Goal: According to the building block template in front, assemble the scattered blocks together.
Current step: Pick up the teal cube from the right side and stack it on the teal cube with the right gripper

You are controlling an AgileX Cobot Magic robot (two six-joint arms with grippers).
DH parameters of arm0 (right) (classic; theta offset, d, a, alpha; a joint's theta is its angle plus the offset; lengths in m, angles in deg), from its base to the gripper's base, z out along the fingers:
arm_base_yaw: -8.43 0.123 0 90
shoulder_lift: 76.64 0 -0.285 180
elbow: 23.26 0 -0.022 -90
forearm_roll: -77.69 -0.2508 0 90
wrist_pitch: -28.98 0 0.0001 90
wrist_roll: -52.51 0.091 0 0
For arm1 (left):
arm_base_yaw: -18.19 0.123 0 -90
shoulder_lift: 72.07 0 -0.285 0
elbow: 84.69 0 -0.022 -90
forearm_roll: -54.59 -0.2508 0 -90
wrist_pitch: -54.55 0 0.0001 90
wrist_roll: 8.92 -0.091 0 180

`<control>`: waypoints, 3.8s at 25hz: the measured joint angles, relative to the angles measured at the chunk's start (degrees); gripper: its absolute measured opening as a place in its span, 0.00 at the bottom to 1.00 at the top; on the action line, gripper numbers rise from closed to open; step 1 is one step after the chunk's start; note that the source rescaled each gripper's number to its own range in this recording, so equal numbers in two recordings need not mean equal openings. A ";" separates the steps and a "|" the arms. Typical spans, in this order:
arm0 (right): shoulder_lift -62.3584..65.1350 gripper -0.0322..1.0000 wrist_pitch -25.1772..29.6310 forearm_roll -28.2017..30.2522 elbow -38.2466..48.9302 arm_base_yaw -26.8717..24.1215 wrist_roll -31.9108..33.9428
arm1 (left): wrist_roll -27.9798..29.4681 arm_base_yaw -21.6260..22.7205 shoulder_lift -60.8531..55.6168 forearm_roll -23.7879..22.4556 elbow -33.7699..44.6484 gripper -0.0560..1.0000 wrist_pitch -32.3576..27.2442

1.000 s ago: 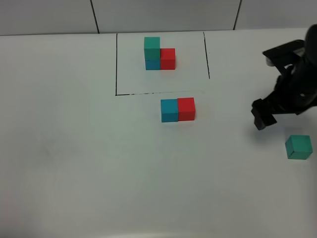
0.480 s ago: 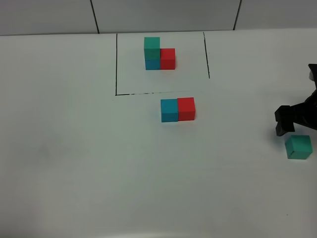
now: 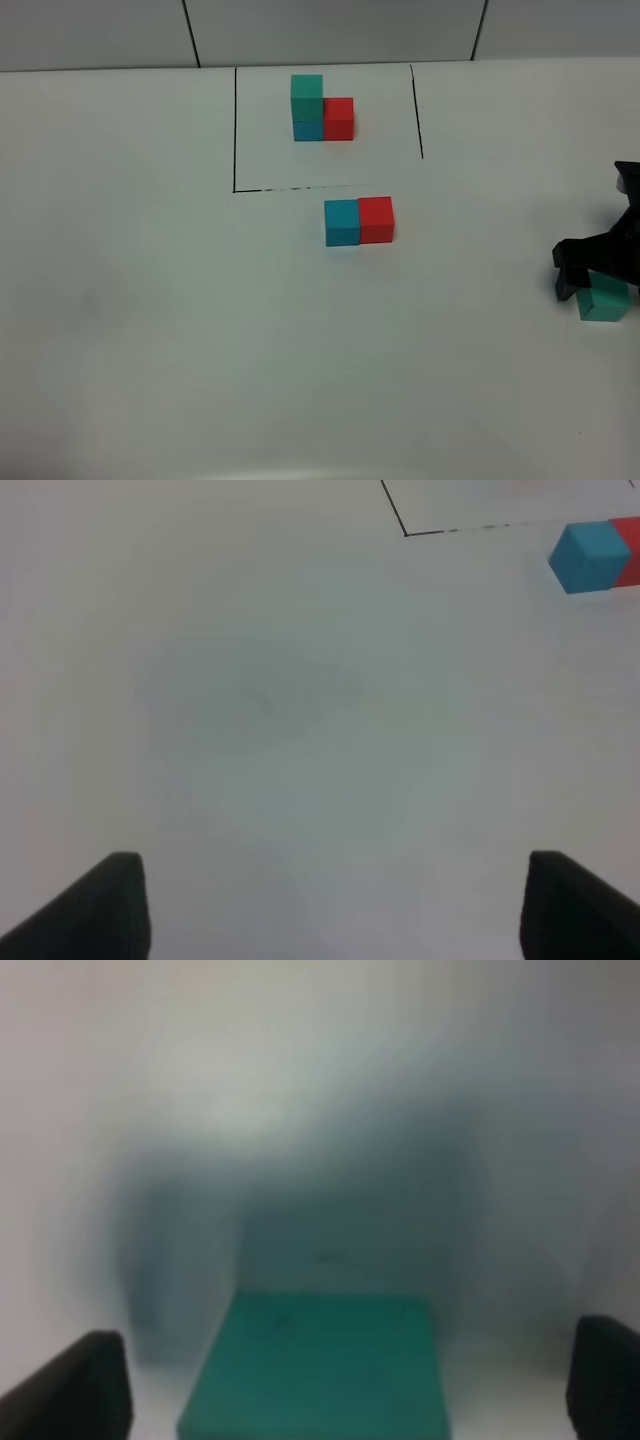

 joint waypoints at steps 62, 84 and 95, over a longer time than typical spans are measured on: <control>-24.38 0.05 32.94 4.06 -61.24 35.12 -55.64 | 0.00 0.00 0.00 -0.05 0.00 0.92 0.00; -28.73 0.05 33.25 6.15 -64.70 36.16 -55.43 | 0.00 0.00 0.00 -0.05 0.00 0.92 0.00; -29.53 0.05 33.24 7.16 -65.31 36.22 -54.46 | 0.00 0.00 0.00 -0.05 0.00 0.92 0.00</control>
